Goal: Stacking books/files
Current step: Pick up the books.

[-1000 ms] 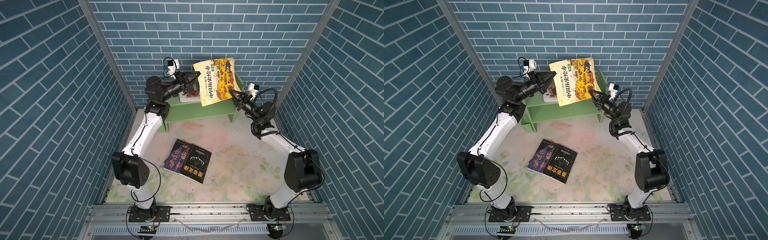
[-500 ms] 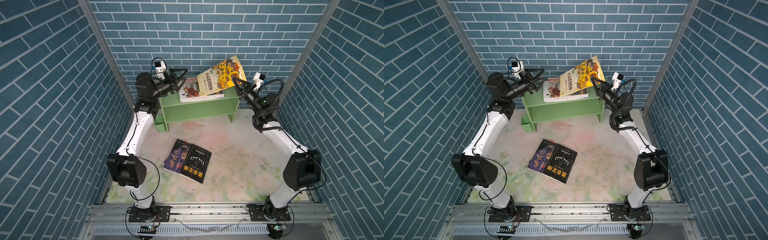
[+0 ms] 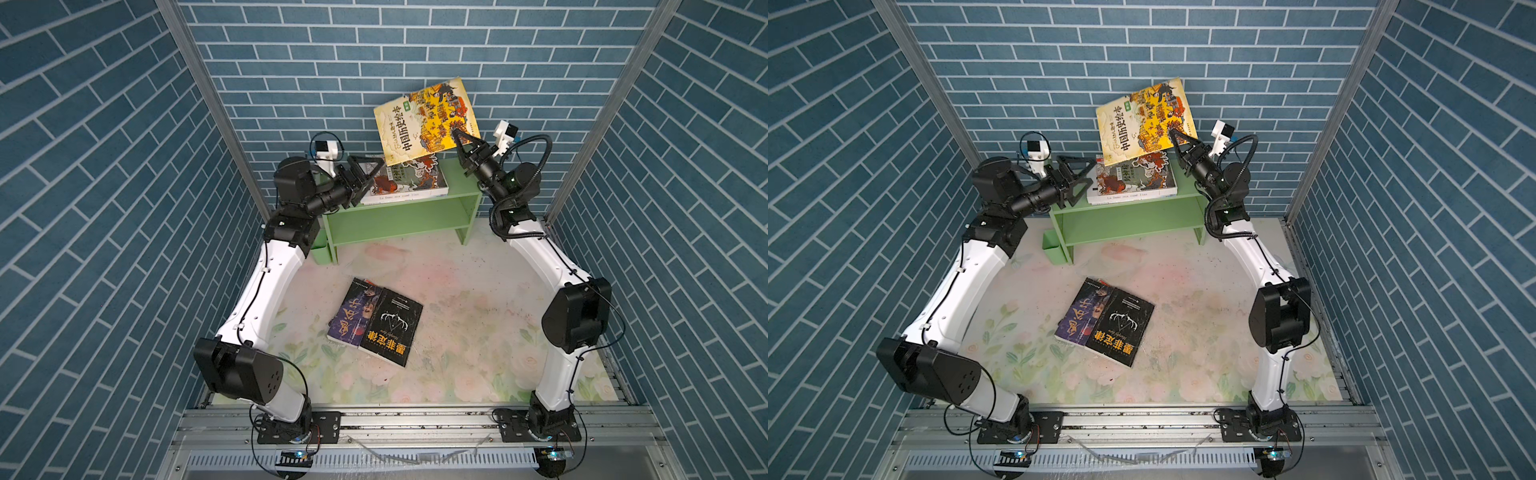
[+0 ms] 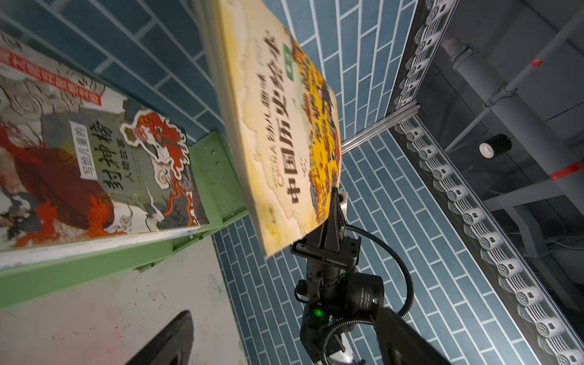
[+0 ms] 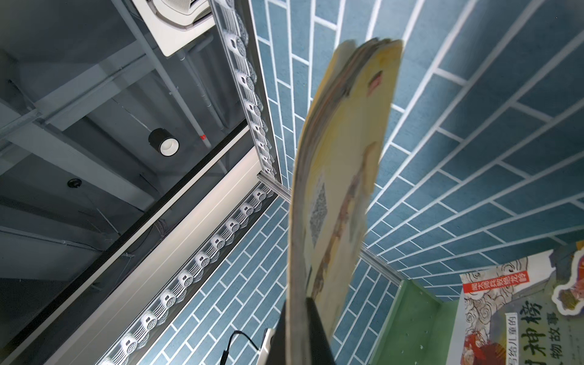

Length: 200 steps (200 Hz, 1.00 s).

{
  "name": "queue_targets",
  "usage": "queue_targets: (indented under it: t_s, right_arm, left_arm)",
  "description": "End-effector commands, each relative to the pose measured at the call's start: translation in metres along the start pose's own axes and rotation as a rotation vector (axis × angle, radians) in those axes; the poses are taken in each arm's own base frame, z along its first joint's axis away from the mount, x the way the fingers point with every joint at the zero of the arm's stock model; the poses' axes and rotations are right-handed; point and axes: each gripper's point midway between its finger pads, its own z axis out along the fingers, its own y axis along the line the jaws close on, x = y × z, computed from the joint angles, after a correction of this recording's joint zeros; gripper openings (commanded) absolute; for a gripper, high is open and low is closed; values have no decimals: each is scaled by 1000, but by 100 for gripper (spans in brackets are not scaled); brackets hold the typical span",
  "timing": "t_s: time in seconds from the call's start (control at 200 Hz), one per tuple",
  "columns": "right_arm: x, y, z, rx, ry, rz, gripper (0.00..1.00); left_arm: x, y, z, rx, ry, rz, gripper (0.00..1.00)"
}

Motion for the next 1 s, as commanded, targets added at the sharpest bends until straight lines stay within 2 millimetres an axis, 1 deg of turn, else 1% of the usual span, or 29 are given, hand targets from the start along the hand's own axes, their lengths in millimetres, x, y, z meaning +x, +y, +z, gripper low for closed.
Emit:
queue_targets:
  t_s: [0.0,0.08,0.18,0.27,0.35,0.46,0.545,0.6,0.675,0.83,0.895,0.995]
  right_arm:
    - [-4,27,9,-85,-22,-22,0]
    - [-1,26,11,-87,-14,-18,0]
    - [4,23,12,-79,-6,-8,0]
    - [8,21,12,-77,-1,0,0]
    - [11,21,12,-82,2,6,0]
    - [15,21,11,-84,5,19,0]
    - [17,21,9,-94,1,34,0]
    - [17,21,8,-102,-6,38,0]
    - [18,22,8,-103,-7,37,0]
    - [24,15,10,-92,8,45,0]
    - [26,11,11,-83,16,51,0]
    - [31,2,12,-59,28,63,0]
  left_arm:
    - [8,0,9,44,6,-42,93]
    - [8,9,13,34,5,-64,94]
    - [3,14,20,31,-5,-76,95]
    - [-7,12,27,53,-20,-82,95]
    - [-17,12,36,78,-46,-118,92]
    - [-30,5,43,136,-80,-145,83]
    - [-35,4,47,135,-90,-141,76]
    - [-39,-2,47,147,-95,-134,68]
    - [-40,-5,48,159,-90,-135,56]
    - [-41,-5,50,166,-89,-134,33]
    - [-42,-5,50,165,-89,-132,25]
    - [-44,-5,49,155,-90,-113,18]
